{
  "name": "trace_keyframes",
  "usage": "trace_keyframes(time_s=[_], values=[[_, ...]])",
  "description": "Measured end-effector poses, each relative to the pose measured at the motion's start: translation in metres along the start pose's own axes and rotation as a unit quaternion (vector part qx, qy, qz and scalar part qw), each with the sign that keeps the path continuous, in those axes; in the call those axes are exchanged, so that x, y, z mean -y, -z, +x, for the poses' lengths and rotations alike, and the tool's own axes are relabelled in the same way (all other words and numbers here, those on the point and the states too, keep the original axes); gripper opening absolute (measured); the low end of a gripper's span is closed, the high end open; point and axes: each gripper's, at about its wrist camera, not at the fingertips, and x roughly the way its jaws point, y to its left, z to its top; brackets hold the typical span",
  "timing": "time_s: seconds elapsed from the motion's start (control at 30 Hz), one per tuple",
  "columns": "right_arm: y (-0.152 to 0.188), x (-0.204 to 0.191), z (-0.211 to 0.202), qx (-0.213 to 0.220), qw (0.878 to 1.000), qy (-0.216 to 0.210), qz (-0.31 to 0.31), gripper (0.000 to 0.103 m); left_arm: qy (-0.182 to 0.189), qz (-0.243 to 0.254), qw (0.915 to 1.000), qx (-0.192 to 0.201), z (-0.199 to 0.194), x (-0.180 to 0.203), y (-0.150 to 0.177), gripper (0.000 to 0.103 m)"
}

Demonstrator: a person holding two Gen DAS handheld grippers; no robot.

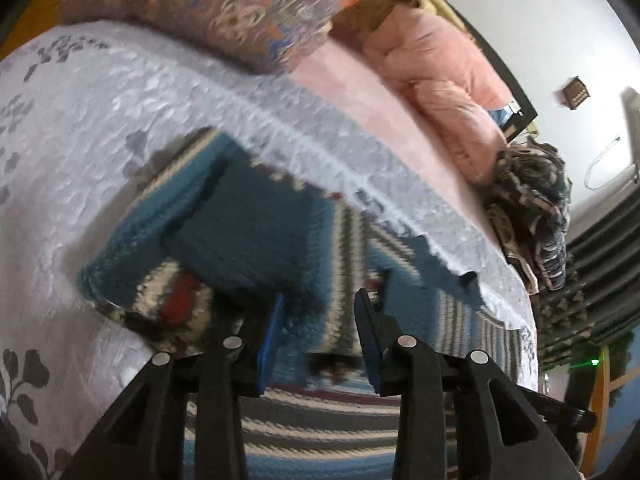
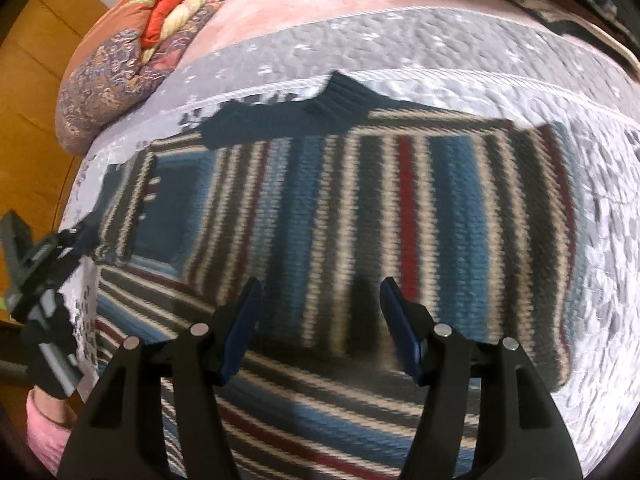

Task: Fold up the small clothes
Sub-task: 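Fold the held sleeve and side across the body with the left gripper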

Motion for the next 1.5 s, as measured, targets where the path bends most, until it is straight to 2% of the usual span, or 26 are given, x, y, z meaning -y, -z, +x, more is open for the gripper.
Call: trace_keyframes(time_s=[0.1,0.17,0.33,0.4,0.47,0.5,0.63,0.77,0.87,0.93,1.03,1.27,1.5], values=[[-0.002,-0.018,0.004,-0.002,1.0,-0.005,-0.011,0.062,0.013,-0.01,0.9997,-0.017,0.011,-0.013,0.006,0.034],[-0.004,-0.034,0.008,-0.007,1.0,-0.012,-0.02,0.062,0.022,-0.013,0.9994,-0.024,0.016,-0.018,0.009,0.029],[-0.015,-0.084,0.023,-0.014,0.999,-0.031,-0.043,0.062,0.039,-0.032,0.9986,-0.015,0.003,-0.024,0.003,0.027],[-0.02,-0.103,0.029,-0.018,0.998,-0.043,-0.048,0.062,0.008,-0.014,0.9998,0.014,-0.016,-0.023,-0.006,0.029],[-0.026,-0.124,0.039,-0.027,0.997,-0.061,-0.049,0.062,-0.02,-0.009,0.9991,0.037,-0.031,-0.026,-0.018,0.041],[-0.03,-0.137,0.046,-0.033,0.996,-0.07,-0.05,0.062,-0.036,-0.009,0.9985,0.039,-0.035,-0.029,-0.023,0.043],[-0.041,-0.173,0.071,-0.057,0.993,-0.087,-0.051,0.062,-0.081,-0.019,0.9954,0.049,-0.042,-0.048,-0.035,0.044],[-0.049,-0.199,0.097,-0.083,0.99,-0.11,-0.042,0.064,-0.095,-0.037,0.993,0.058,-0.043,-0.068,-0.035,0.044],[-0.052,-0.208,0.116,-0.102,0.988,-0.116,-0.029,0.06,-0.092,-0.043,0.9928,0.063,-0.043,-0.075,-0.035,0.044],[-0.052,-0.212,0.126,-0.118,0.983,-0.138,-0.026,0.036,-0.092,-0.044,0.9925,0.067,-0.043,-0.075,-0.035,0.044],[-0.052,-0.213,0.124,-0.112,0.984,-0.134,-0.028,0.023,-0.083,-0.042,0.9929,0.074,-0.046,-0.073,-0.035,0.044],[-0.054,-0.197,0.074,-0.07,0.987,-0.136,-0.051,0.021,-0.06,-0.02,0.9953,0.073,-0.046,-0.054,-0.032,0.044],[-0.052,-0.15,0.027,-0.04,0.993,-0.093,-0.067,0.021,-0.032,0.026,0.9982,0.044,-0.028,-0.023,-0.018,0.044]])
